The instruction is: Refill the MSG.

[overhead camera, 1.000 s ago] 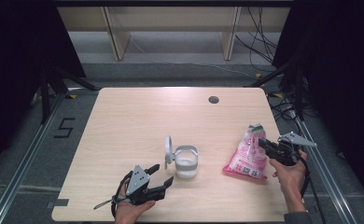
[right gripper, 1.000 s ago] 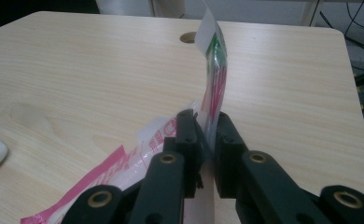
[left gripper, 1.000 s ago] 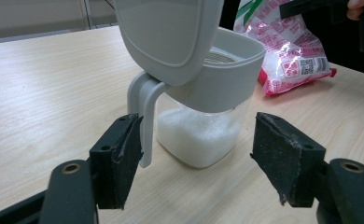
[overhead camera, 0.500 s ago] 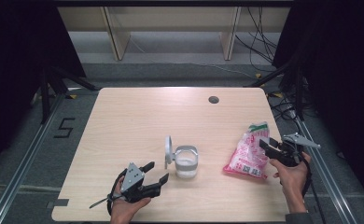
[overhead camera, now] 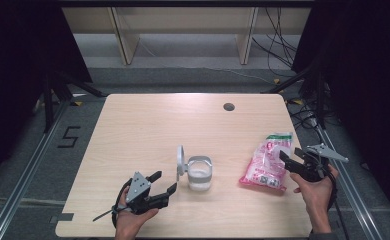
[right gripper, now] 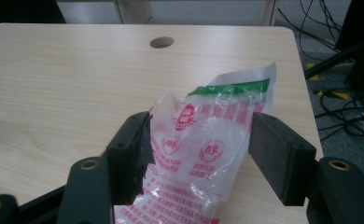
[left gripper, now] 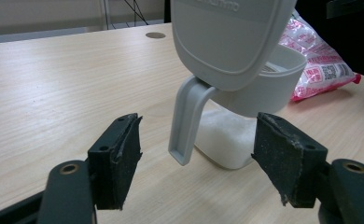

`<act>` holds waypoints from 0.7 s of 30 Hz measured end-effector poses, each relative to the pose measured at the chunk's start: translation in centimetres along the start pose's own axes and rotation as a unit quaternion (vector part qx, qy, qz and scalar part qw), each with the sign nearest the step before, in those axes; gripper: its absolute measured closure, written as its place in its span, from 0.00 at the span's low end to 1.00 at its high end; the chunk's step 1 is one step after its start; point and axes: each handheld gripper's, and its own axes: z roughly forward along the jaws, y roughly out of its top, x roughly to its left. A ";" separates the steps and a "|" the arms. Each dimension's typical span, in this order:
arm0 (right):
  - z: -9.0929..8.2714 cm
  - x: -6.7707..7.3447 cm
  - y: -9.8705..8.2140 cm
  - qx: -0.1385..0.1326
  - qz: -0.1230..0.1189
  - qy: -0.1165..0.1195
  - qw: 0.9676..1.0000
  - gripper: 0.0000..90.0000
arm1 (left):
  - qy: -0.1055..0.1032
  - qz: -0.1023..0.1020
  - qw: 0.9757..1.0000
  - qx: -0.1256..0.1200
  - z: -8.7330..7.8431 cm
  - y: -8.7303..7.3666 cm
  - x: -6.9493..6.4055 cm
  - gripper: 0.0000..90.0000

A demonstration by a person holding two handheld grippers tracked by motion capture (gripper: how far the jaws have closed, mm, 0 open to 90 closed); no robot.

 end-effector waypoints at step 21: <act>-0.3 5.9 -2.1 0.024 -0.059 0.090 0.994 0.41 | 0.015 0.005 1.000 0.005 -0.2 0.2 1.0 0.42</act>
